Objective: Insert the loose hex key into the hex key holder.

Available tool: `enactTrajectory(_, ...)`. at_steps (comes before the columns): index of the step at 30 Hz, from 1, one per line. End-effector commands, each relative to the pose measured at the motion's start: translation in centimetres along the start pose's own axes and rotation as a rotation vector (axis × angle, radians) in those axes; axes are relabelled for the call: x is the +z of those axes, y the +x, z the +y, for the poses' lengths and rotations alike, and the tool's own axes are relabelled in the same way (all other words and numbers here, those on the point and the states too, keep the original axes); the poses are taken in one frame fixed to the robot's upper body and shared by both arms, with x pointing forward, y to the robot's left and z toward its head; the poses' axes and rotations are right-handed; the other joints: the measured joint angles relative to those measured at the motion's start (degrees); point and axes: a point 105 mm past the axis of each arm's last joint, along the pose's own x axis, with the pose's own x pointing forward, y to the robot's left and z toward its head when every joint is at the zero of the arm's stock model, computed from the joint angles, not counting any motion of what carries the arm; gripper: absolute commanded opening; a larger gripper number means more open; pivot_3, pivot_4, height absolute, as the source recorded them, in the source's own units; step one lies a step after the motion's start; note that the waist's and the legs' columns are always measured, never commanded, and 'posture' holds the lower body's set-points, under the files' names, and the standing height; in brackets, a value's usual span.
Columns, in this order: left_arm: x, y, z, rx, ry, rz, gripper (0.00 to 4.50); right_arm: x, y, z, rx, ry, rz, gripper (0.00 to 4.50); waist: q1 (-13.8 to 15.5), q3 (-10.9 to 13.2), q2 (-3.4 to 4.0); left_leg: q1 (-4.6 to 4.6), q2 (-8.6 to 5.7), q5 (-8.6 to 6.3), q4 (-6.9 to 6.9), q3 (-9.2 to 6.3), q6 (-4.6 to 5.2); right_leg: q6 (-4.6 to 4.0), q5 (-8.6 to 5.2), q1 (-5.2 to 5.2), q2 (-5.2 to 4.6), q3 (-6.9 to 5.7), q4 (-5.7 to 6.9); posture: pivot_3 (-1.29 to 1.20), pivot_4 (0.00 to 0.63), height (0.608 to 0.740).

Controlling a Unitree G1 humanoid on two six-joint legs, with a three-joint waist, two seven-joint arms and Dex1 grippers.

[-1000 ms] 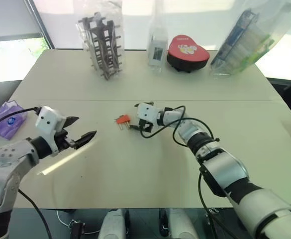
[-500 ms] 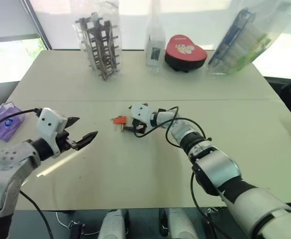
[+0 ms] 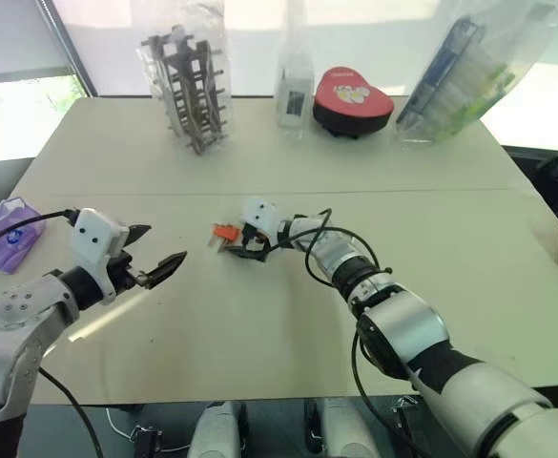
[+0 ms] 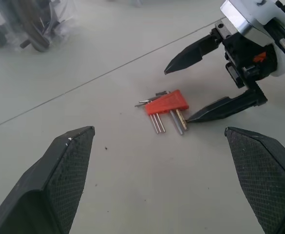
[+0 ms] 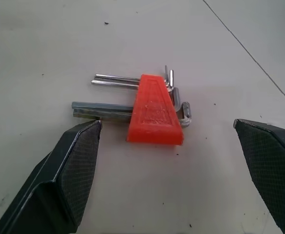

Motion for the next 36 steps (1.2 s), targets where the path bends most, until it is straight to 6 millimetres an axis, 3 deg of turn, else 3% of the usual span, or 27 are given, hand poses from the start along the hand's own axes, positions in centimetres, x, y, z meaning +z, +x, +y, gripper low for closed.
enactTrajectory(1, 0.9, -0.1, 0.4, 0.016, 0.031, -0.039, 4.5, -1.9, -0.6, -0.3, -0.014, 0.045, 0.062, 4.49, 0.1, 0.0, 0.0, 0.0, 0.0, 0.0, 0.0, 0.0, 0.01, 0.0, 0.0, 0.0, 0.0, 0.0, 0.0, 0.0, 0.15, 0.74)
enactTrajectory(6, 1.1, 0.2, 0.5, 0.014, 0.036, -0.045, 4.5, -2.2, -0.7, -0.1, -0.005, 0.061, 0.06, 4.49, 0.2, 0.0, 0.0, 0.0, -0.02, -0.01, 0.0, 0.01, 0.01, 0.0, 0.0, 0.01, -0.02, 0.0, 0.0, 0.0, 0.15, 0.74)
enactTrajectory(7, 1.1, 0.3, 0.6, 0.014, 0.037, -0.046, 4.5, -2.2, -0.7, 0.0, -0.003, 0.061, 0.059, 4.25, 0.2, 0.0, 0.0, 0.0, -0.02, -0.01, 0.0, 0.01, 0.01, 0.0, 0.0, 0.01, -0.02, -0.01, 0.0, 0.0, 0.15, 0.74)
enactTrajectory(9, 1.2, 0.4, 0.7, 0.015, 0.041, -0.048, 4.5, -2.1, -0.6, 0.3, 0.004, 0.064, 0.056, 3.62, 0.2, 0.0, 0.0, 0.0, -0.02, 0.0, 0.0, 0.02, 0.01, 0.0, 0.0, 0.01, -0.02, -0.01, 0.0, 0.0, 0.15, 0.74)
enactTrajectory(14, 1.4, 0.5, 0.9, 0.024, 0.048, -0.054, 4.5, -2.1, -0.4, 0.7, 0.016, 0.062, 0.049, 1.08, 0.2, 0.0, 0.0, 0.01, -0.03, 0.0, 0.0, 0.03, 0.01, 0.0, 0.0, 0.03, -0.01, -0.01, 0.03, 0.0, 0.15, 0.74)
enactTrajectory(19, 1.4, 0.6, 0.8, 0.022, 0.029, -0.065, 4.5, -1.4, -0.9, -0.2, -0.032, -0.02, 0.011, 1.0, 0.2, 0.0, 0.0, 0.01, -0.03, 0.0, 0.0, 0.01, 0.01, 0.0, 0.0, 0.04, -0.01, -0.02, 0.04, 0.0, 0.15, 0.74)
enactTrajectory(22, 1.9, 1.0, 0.7, -0.001, 0.012, -0.088, 4.5, 0.6, -2.6, -1.7, -0.095, -0.247, -0.08, 1.0, 0.9, 0.0, 0.02, -0.02, -0.05, 0.0, 0.01, 0.01, 0.0, 0.0, 0.0, 0.03, -0.03, -0.02, 0.02, 0.0, 0.15, 0.74)
enactTrajectory(25, 3.1, 1.8, 0.2, -0.07, -0.038, -0.131, 4.5, 3.2, -5.8, -2.8, -0.164, -0.52, -0.203, 1.0, 1.7, 0.0, 0.02, -0.06, -0.09, 0.0, 0.02, 0.03, 0.0, 0.0, 0.0, 0.02, -0.05, 0.0, -0.08, 0.0, 0.15, 0.74)
enactTrajectory(29, 4.9, 3.0, -0.9, -0.197, -0.096, -0.183, 4.5, 5.4, -9.7, -2.4, -0.191, -0.851, -0.306, 1.0, 1.5, 0.1, 0.02, -0.11, -0.09, 0.14, 0.02, 0.05, -0.24, 0.02, 0.01, -0.04, 0.0, 0.0, -0.12, 0.0, 0.15, 0.74)
enactTrajectory(36, 8.9, 4.9, -2.8, -0.471, -0.223, -0.29, 4.5, 9.6, -14.6, -1.5, -0.27, -1.197, -0.467, 1.0, 1.4, 0.1, -0.01, -0.06, -0.03, 0.19, 0.01, 0.06, -0.32, 0.03, 0.01, -0.06, 0.09, 0.0, -0.04, 0.0, 0.15, 0.74)
